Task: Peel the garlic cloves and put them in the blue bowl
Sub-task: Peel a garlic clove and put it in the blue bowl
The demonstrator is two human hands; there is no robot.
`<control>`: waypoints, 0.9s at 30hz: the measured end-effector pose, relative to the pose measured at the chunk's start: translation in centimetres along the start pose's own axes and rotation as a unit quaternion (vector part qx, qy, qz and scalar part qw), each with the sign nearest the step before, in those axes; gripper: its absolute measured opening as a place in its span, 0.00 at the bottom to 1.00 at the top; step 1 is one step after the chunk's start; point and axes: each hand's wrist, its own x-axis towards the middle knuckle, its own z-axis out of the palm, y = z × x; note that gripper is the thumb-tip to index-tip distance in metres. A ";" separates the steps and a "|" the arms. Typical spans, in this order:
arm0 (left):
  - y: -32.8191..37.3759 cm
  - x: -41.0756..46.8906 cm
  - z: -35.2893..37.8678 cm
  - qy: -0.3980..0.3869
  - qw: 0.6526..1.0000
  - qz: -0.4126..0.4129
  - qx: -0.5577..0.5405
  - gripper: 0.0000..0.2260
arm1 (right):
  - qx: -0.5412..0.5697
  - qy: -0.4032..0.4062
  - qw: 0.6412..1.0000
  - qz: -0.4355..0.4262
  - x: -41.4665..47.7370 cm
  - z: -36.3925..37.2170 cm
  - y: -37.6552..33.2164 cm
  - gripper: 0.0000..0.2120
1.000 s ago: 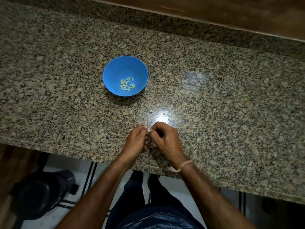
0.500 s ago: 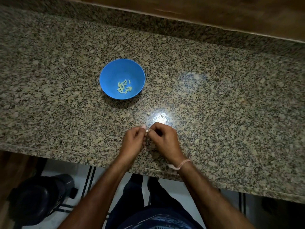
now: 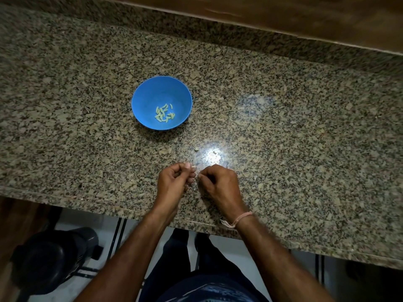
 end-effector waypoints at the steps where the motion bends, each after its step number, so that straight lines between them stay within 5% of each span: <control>1: 0.0 0.0 0.0 0.003 1.000 0.005 0.008 0.10 | -0.022 0.003 1.000 -0.009 -0.1 0.1 0.1 0.05; 5: -0.5 0.1 -0.1 0.014 0.997 0.040 0.072 0.11 | 0.015 0.034 0.999 0.015 -0.2 0.3 -0.5 0.13; 9: -0.6 0.2 -0.1 0.009 0.984 0.074 0.162 0.13 | 0.194 0.020 0.978 0.075 0.1 -0.1 -1.5 0.05; 18: -0.3 -0.6 0.8 0.019 0.936 0.210 0.281 0.11 | 0.203 0.009 0.969 0.142 0.8 0.3 -1.2 0.10; 24: -0.8 -0.1 0.3 -0.017 0.902 0.278 0.330 0.09 | 0.329 0.008 0.923 0.197 0.5 0.0 -1.2 0.12; 27: -0.8 -0.2 -0.1 -0.008 0.924 0.244 0.293 0.01 | 0.337 0.009 0.919 0.203 0.5 -0.1 -1.0 0.11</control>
